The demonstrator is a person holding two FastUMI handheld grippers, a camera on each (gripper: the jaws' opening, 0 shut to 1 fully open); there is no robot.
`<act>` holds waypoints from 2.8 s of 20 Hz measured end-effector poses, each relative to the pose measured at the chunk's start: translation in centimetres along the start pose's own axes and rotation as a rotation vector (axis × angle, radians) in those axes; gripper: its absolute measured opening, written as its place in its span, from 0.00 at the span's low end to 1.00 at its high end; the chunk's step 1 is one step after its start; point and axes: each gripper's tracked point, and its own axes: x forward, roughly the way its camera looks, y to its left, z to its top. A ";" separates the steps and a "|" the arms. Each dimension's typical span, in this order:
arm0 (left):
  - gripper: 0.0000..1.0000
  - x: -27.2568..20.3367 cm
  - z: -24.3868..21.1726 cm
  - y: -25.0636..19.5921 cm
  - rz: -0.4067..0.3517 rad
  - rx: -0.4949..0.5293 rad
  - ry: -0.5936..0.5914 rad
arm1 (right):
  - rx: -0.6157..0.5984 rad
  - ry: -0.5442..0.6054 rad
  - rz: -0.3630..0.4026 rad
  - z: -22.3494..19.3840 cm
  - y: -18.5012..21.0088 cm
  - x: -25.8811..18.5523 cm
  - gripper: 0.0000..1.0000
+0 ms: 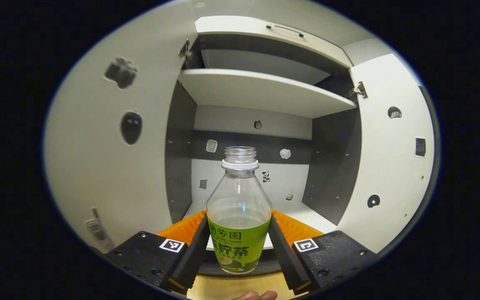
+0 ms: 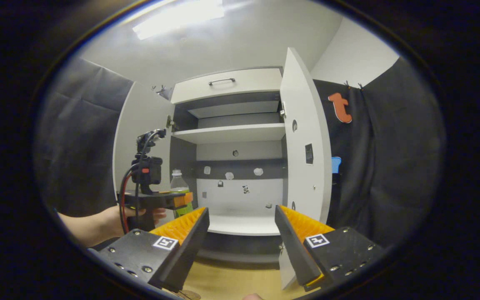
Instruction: Grasp the bottle in the cabinet with the left hand and place it on the coaster, then close the right door with the right hand and the left door with the left hand.
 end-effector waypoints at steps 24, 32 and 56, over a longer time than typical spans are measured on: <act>0.81 -20.5 -27.1 -0.6 -0.047 -0.057 0.172 | 0.128 -0.009 0.148 -1.2 4.9 -0.6 0.95; 0.81 -21.5 -33.0 -3.4 -0.196 0.037 0.180 | 0.109 0.069 0.166 -4.6 6.4 2.6 0.93; 0.85 -21.0 -32.4 -2.8 -0.289 0.053 0.294 | 0.101 0.125 0.234 -7.6 9.2 6.3 0.93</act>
